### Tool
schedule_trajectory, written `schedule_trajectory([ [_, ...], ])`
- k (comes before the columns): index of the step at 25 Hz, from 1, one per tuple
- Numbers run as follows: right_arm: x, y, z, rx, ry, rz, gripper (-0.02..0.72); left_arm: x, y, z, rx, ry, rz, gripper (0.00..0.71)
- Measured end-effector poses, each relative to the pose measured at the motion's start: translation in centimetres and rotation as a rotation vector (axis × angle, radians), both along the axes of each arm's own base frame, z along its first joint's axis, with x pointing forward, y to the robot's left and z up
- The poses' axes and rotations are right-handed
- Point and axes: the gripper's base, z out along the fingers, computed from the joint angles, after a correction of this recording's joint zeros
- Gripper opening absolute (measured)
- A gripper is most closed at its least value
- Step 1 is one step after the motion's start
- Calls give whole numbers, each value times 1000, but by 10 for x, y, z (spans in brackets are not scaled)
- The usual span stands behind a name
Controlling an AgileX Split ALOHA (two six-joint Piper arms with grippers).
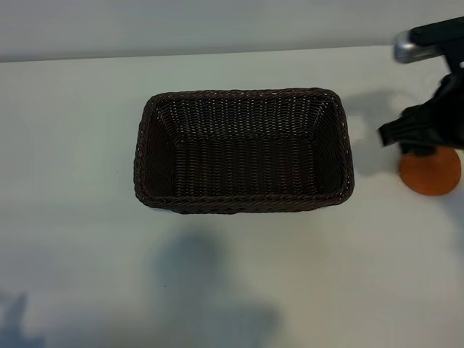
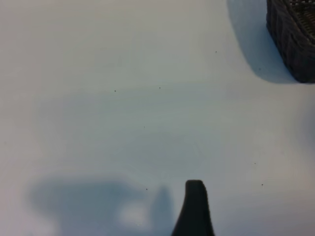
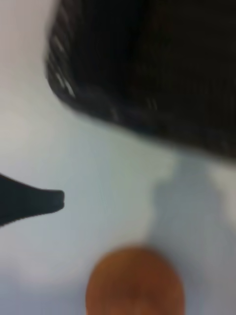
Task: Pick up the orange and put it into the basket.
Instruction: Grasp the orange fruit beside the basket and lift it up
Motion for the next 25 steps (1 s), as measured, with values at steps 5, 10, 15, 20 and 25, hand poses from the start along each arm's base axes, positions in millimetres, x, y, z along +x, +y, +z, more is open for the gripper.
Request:
schedule_trajectory([
  [5,22,-33,-26,-15,31,-115,524,0,0,0,-2,0,-9,593],
  [10,40,-45,-56,-20,67,-148,524,0,1,0,0,0,-71,593],
  [15,53,-46,-80,-11,71,-163,524,0,1,0,-1,0,-106,593],
  [20,60,-51,-98,-14,89,-184,527,0,1,0,-2,0,-109,593],
  [25,62,-53,-115,-18,129,-197,527,0,1,0,-2,0,-109,593],
])
